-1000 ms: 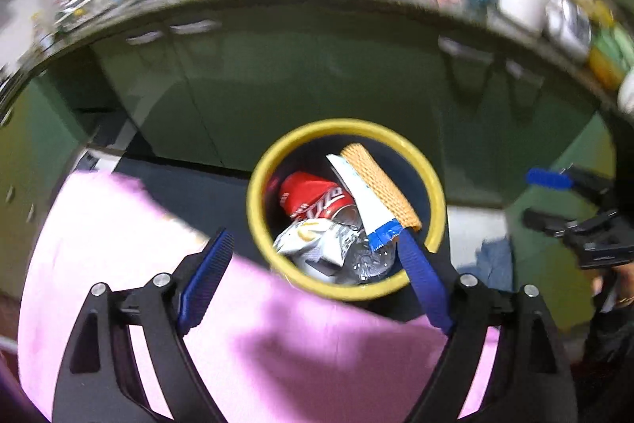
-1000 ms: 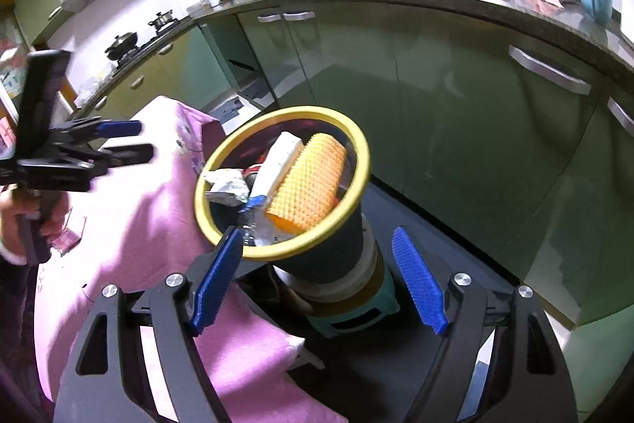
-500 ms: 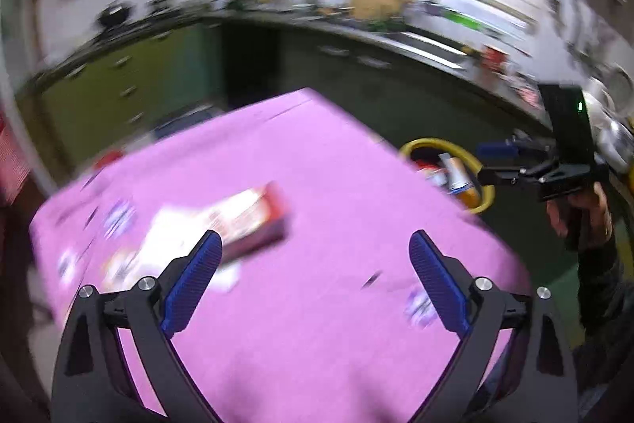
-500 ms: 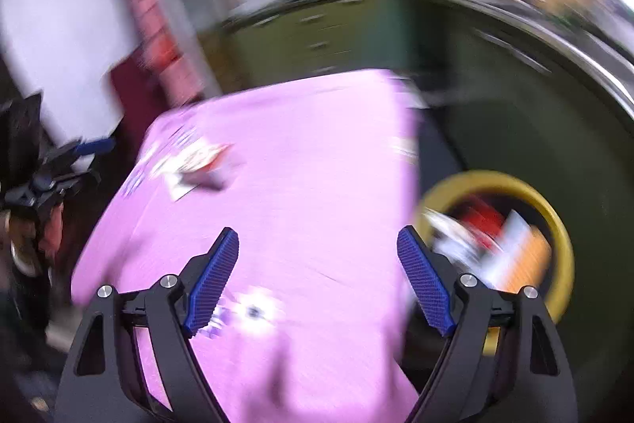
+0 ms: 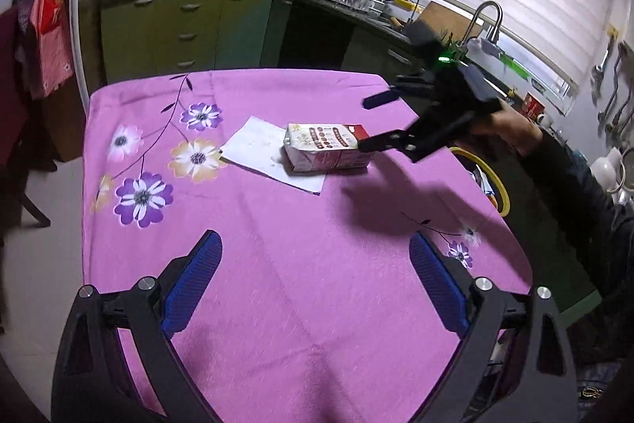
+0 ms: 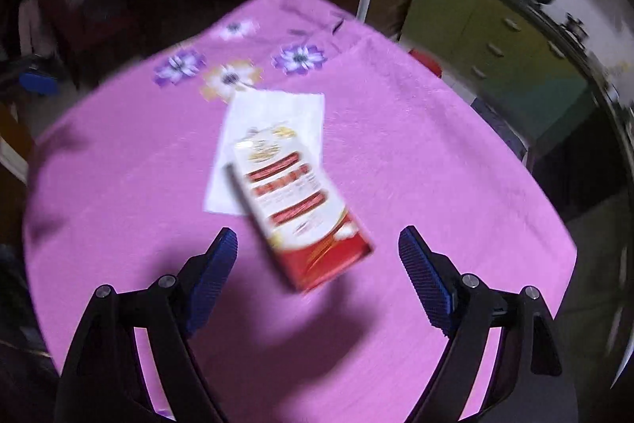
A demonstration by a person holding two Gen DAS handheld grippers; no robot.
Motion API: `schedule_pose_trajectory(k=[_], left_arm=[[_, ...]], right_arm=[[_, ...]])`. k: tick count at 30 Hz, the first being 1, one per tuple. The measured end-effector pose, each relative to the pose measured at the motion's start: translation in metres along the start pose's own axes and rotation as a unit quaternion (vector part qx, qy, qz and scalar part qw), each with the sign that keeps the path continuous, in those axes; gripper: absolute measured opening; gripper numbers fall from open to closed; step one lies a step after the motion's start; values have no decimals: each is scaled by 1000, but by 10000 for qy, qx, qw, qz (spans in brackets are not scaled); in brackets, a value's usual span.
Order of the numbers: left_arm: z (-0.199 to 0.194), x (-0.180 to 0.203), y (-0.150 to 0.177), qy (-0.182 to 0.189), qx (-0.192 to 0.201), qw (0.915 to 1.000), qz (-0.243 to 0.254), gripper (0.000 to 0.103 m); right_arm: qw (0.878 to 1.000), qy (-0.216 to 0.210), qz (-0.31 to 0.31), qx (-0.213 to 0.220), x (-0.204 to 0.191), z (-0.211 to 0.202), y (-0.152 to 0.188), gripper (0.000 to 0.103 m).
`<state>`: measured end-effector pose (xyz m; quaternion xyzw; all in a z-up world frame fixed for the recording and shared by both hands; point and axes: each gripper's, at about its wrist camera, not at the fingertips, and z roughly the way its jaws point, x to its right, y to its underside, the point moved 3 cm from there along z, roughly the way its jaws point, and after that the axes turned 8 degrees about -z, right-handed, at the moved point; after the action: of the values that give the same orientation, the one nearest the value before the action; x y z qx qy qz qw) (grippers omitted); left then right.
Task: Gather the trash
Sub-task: 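Reach for the red-and-white milk carton with the right gripper, then carry the milk carton over the bin and release it with the right gripper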
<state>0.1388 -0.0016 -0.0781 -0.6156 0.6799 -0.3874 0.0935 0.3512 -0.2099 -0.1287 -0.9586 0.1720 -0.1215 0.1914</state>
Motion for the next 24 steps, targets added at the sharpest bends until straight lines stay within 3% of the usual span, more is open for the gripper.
schedule_pose_trajectory(k=[4, 8, 11, 13, 19, 24], left_arm=[[6, -7, 1, 38, -85, 9999, -118, 91], [13, -7, 2, 117, -192, 9996, -159, 91], [17, -5, 2, 130, -236, 9996, -113, 91], [20, -3, 4, 158, -285, 9994, -97, 91], [25, 6, 5, 232, -347, 9991, -32, 91], [29, 23, 7, 374, -389, 9985, 126, 91]], right_arm=[[9972, -400, -374, -516, 5, 33, 0, 85], [9949, -661, -364, -673, 5, 49, 2, 85], [9939, -825, -210, -700, 7, 53, 5, 68], [9944, -832, -98, -640, 9, 52, 10, 64], [9953, -812, 408, -328, 8, 19, 39, 57], [9950, -415, 910, 50, 1, -40, 75, 53]])
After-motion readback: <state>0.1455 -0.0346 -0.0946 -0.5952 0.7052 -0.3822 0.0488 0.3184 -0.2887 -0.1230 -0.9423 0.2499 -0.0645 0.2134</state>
